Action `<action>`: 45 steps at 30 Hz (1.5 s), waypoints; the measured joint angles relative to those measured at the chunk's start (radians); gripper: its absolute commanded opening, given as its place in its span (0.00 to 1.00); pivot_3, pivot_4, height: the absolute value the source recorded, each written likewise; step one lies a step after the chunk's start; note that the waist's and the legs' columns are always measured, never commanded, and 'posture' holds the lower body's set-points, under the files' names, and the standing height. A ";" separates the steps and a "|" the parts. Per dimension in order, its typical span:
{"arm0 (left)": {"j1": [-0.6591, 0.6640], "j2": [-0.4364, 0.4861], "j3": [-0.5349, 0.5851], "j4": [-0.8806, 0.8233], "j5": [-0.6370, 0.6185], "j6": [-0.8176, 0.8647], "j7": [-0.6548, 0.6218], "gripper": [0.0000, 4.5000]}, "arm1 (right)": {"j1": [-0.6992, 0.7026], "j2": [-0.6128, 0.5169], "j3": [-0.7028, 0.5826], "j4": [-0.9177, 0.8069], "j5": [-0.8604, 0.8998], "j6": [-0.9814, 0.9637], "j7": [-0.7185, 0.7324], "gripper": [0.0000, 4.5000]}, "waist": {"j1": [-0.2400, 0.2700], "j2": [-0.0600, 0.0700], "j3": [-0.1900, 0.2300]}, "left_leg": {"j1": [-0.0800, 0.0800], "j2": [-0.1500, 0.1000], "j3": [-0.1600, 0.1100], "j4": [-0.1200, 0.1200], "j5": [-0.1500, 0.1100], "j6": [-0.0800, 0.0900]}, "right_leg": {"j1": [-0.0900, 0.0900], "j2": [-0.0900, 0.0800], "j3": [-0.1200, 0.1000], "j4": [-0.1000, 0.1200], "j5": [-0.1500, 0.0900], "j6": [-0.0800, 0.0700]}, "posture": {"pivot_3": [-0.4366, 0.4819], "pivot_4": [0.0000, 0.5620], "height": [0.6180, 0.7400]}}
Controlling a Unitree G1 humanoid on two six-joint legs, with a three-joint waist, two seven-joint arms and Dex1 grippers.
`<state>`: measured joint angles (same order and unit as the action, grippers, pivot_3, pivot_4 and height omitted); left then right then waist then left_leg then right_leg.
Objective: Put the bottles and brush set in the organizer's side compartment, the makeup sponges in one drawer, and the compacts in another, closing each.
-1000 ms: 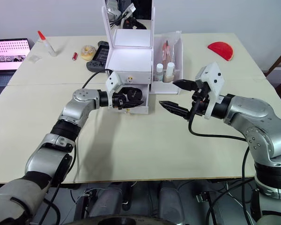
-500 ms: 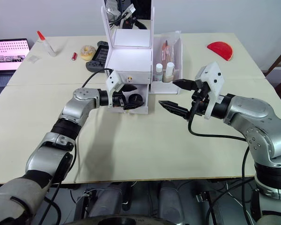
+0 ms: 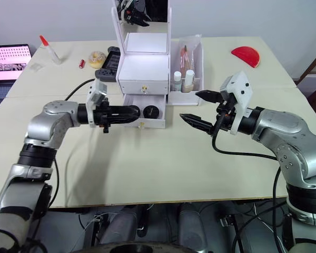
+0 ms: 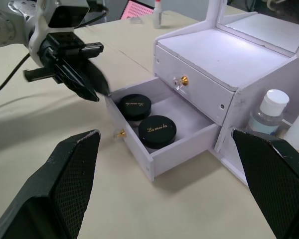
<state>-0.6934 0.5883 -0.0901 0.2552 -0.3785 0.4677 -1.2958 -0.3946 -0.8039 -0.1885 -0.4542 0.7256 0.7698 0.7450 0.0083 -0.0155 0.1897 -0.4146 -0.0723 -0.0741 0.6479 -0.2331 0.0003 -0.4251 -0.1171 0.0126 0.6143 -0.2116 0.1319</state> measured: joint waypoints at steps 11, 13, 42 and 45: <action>-0.020 -0.049 -0.073 0.185 0.188 -0.198 0.105 0.01 | 0.000 -0.004 -0.004 0.008 0.000 -0.004 0.009 1.00 | 0.004 0.000 0.000 | 0.000 0.000 0.000 0.000 0.000 0.000 | 0.000 0.000 0.000 0.000 0.000 0.000 | 0.48 0.27 0.98; -0.054 -0.081 -0.075 0.242 0.215 -0.231 0.160 0.01 | 0.001 -0.009 -0.006 0.008 0.000 -0.003 0.008 1.00 | 0.005 0.000 0.000 | 0.000 0.000 0.000 0.000 0.000 0.000 | 0.000 0.000 0.000 0.000 0.000 0.000 | 0.48 0.27 0.98; -0.288 -0.287 -0.003 0.696 0.302 -0.471 0.473 0.01 | 0.030 -0.009 -0.026 -0.023 0.025 0.022 -0.026 1.00 | 0.004 -0.001 0.000 | -0.001 -0.001 0.000 0.001 0.000 0.000 | 0.000 0.000 -0.001 0.001 0.001 0.002 | 0.48 0.27 0.98; -0.279 -0.274 0.006 0.658 0.297 -0.448 0.451 0.01 | 0.042 -0.013 -0.033 -0.023 0.027 0.021 -0.022 1.00 | 0.004 -0.001 0.000 | -0.001 -0.001 0.000 0.001 0.000 0.000 | 0.000 0.000 -0.001 0.001 0.001 0.002 | 0.48 0.27 0.98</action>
<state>-0.9729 0.3139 -0.0842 0.9135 -0.0818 0.0201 -0.8446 -0.3524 -0.8171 -0.2216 -0.4777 0.7521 0.7910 0.7225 0.0121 -0.0162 0.1900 -0.4154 -0.0728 -0.0739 0.6491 -0.2330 0.0003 -0.4252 -0.1174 0.0120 0.6148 -0.2102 0.1341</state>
